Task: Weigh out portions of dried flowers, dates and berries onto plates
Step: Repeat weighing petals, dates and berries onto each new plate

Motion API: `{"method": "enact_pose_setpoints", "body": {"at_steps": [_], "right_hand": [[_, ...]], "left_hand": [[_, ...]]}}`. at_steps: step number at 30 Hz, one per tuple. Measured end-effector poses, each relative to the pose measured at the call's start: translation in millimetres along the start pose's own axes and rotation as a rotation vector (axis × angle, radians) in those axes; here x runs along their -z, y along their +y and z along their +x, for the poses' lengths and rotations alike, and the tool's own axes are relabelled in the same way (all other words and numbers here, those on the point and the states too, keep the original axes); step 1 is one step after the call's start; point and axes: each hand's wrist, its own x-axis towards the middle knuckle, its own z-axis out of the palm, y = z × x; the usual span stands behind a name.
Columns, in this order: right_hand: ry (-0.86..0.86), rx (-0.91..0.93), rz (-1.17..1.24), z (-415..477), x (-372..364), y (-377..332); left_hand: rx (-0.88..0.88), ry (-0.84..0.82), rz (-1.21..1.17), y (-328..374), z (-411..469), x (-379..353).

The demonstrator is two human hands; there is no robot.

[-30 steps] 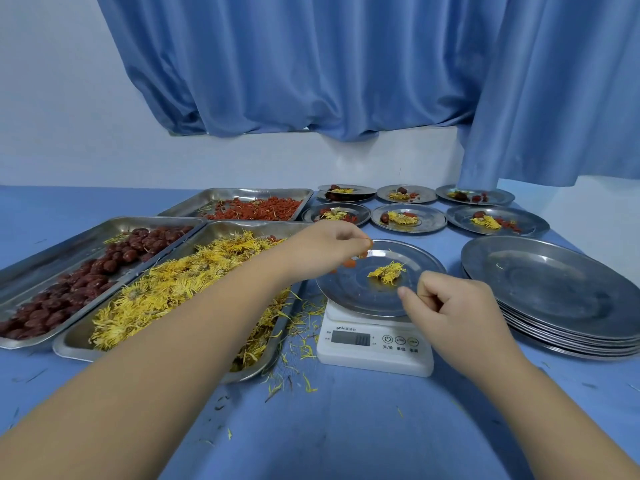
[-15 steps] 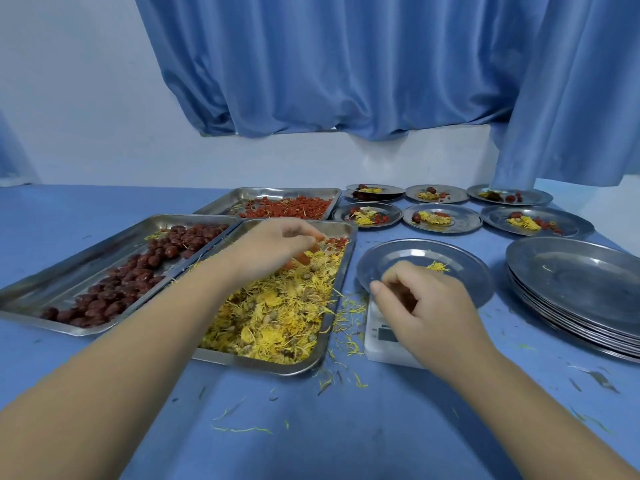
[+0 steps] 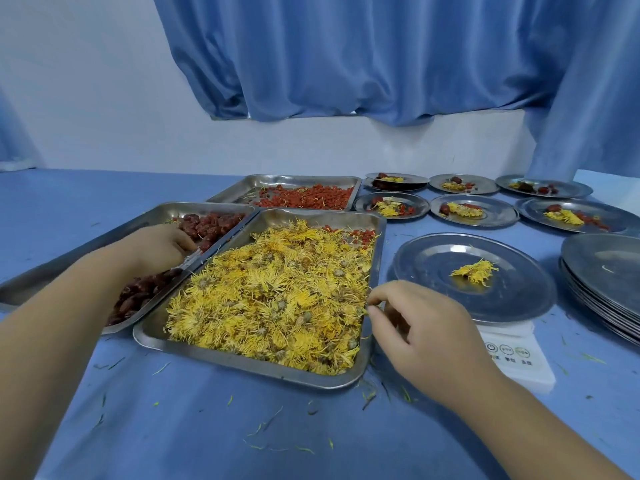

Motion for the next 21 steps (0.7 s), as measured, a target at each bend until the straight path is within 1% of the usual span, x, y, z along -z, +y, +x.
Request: {"method": "enact_pose_setpoints", "body": {"at_steps": [2, 4, 8, 13, 18, 21], "right_hand": [[0.001, -0.006, 0.002, -0.6, -0.2, 0.7], [0.009, -0.011, 0.006, -1.0, -0.1, 1.9], [0.011, -0.030, 0.018, -1.6, 1.8, 4.2], [-0.001, -0.053, 0.035, -4.2, 4.3, 6.6], [-0.014, -0.069, 0.052, -5.6, 5.9, 7.8], [-0.016, -0.071, 0.060, -6.4, 7.2, 8.6]], "left_hand": [[0.012, -0.059, -0.006, -6.0, 0.6, -2.7], [0.019, -0.073, -0.008, -9.4, 2.5, -4.8], [0.035, -0.026, 0.047, -13.6, 7.4, -10.5], [0.053, 0.062, -0.029, -19.8, 7.9, -14.5], [0.068, 0.007, 0.040, -25.9, 3.9, -17.8], [0.073, 0.033, 0.039, -27.7, 3.4, -21.3]]}}
